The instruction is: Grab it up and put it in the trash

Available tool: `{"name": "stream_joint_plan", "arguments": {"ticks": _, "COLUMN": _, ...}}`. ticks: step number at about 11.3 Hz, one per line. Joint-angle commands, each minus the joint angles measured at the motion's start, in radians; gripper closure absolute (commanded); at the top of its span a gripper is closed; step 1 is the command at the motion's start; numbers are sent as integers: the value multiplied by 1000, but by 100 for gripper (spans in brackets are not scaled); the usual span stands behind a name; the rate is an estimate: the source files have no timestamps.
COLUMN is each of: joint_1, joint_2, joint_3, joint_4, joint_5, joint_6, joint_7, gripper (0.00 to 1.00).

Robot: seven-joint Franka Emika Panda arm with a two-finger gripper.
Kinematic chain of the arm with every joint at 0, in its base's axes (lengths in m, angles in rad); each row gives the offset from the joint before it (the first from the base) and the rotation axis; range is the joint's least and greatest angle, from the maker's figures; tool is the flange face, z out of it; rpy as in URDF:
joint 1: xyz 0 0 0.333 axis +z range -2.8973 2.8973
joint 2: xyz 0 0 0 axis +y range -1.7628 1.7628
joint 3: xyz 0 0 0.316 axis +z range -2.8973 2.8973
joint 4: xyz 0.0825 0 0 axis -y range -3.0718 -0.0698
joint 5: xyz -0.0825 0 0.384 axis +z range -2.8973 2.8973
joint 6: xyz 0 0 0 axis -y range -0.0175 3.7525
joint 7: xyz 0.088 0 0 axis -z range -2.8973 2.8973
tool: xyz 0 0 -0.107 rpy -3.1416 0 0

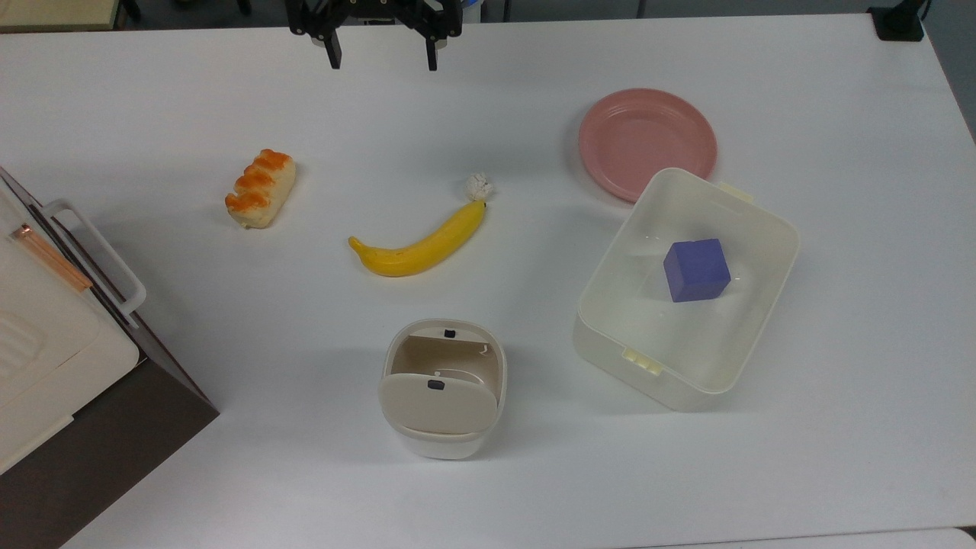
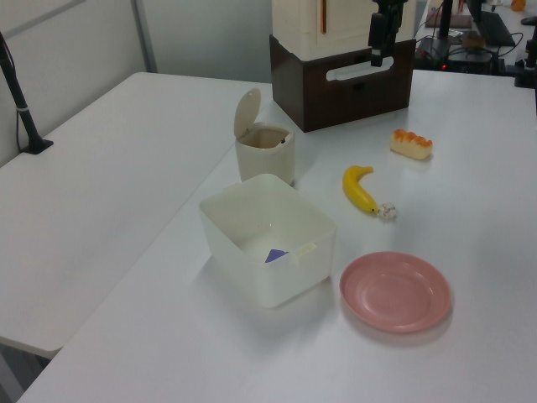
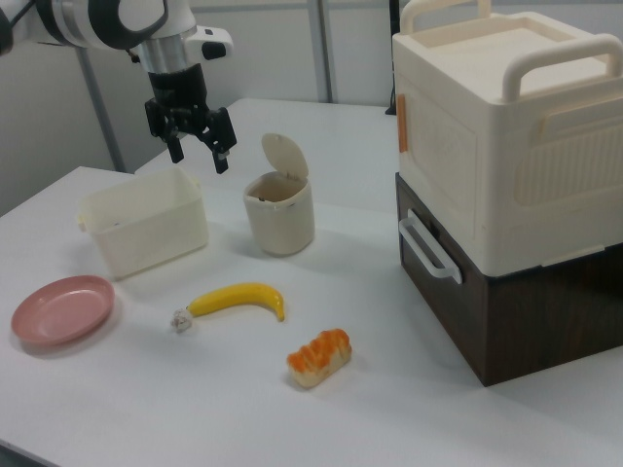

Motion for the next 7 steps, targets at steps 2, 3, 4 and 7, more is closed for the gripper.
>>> {"name": "stream_joint_plan", "arguments": {"ticks": 2, "joint_1": 3, "joint_2": -15, "joint_3": -5, "joint_4": -25, "joint_5": 6, "joint_6": 24, "joint_7": -15, "gripper": 0}}
{"name": "stream_joint_plan", "arguments": {"ticks": 3, "joint_1": 2, "joint_2": -15, "joint_3": -5, "joint_4": -23, "joint_5": 11, "joint_6": 23, "joint_7": -16, "gripper": 0}}
{"name": "stream_joint_plan", "arguments": {"ticks": 4, "joint_1": 2, "joint_2": -16, "joint_3": -5, "joint_4": -23, "joint_5": 14, "joint_6": 23, "joint_7": -15, "gripper": 0}}
{"name": "stream_joint_plan", "arguments": {"ticks": 7, "joint_1": 0, "joint_2": -15, "joint_3": -5, "joint_4": -21, "joint_5": 11, "joint_6": 23, "joint_7": -15, "gripper": 0}}
